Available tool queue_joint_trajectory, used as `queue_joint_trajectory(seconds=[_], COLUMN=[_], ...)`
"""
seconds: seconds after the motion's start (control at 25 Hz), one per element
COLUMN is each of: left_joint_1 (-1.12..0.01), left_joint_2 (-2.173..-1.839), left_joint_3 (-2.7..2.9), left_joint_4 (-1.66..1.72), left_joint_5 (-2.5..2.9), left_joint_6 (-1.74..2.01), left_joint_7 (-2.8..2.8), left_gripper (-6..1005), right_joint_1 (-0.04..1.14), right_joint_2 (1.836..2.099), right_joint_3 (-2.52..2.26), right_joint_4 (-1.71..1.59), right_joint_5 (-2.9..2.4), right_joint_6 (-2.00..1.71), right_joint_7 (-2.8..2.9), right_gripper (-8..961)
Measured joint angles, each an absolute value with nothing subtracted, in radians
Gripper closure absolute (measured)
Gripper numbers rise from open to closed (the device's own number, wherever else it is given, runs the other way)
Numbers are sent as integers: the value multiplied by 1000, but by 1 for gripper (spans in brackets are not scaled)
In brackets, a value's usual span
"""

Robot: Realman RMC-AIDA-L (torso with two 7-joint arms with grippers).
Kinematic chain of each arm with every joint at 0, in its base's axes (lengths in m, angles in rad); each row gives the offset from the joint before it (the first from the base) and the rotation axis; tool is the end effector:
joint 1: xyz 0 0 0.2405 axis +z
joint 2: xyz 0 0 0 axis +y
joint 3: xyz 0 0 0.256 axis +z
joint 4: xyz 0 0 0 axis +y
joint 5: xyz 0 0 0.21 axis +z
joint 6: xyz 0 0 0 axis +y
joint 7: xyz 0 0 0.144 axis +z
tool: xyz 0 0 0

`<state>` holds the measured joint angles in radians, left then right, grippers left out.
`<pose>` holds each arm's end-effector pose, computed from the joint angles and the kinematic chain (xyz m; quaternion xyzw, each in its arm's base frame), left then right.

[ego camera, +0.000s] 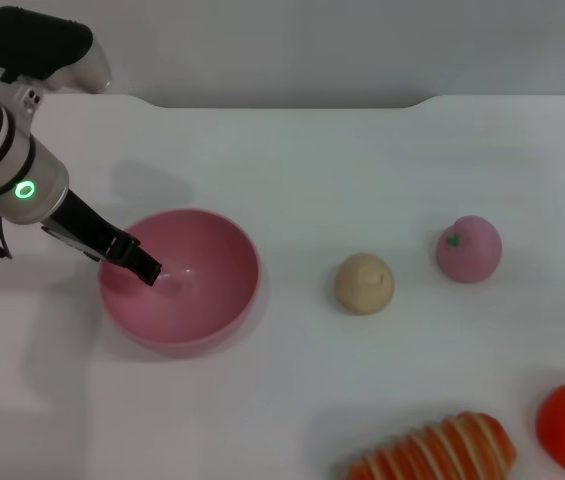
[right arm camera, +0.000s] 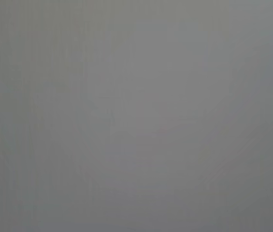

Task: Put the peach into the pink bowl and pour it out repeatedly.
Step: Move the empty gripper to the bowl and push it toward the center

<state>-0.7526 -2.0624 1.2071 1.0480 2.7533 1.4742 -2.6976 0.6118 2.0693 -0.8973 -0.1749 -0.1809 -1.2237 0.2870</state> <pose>-0.2140 0.3904 0.0080 -0.8430 -0.4509 0.1947 0.2193 0.2985 0.3963 0.0871 -0.5456 0.1905 0.4156 0.7024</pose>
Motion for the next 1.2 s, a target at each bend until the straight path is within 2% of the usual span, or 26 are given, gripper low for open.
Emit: queue_joint_trajectory(seconds=[0.36,0.92,1.12,1.2], left_joint_1=[-732,-725,-722,-718], left_joint_2=[-2058,-2053,-2051,-2051], left_joint_3=[1234,1237,1228,1229], left_joint_4=[1052,1042,1042,1042], left_joint_5=[2759,2764,2765,2765], left_joint_6=[1439,1423,1426,1428], left_joint_7=[-2699,-2690,-2690,-2690], left_gripper=[270,712,925,933], right_joint_1=[623,630,619,596], right_joint_2=[2069,2069,2067,2055], right_joint_3=[-897,-895,-890,-908], right_joint_4=[-177,-177,-206,-247], right_joint_5=[-181,-181,-189,-236], right_joint_6=[-1222,-1222,-1216,-1216], right_joint_7=[284,287,456,632], right_gripper=[392,394,394,395])
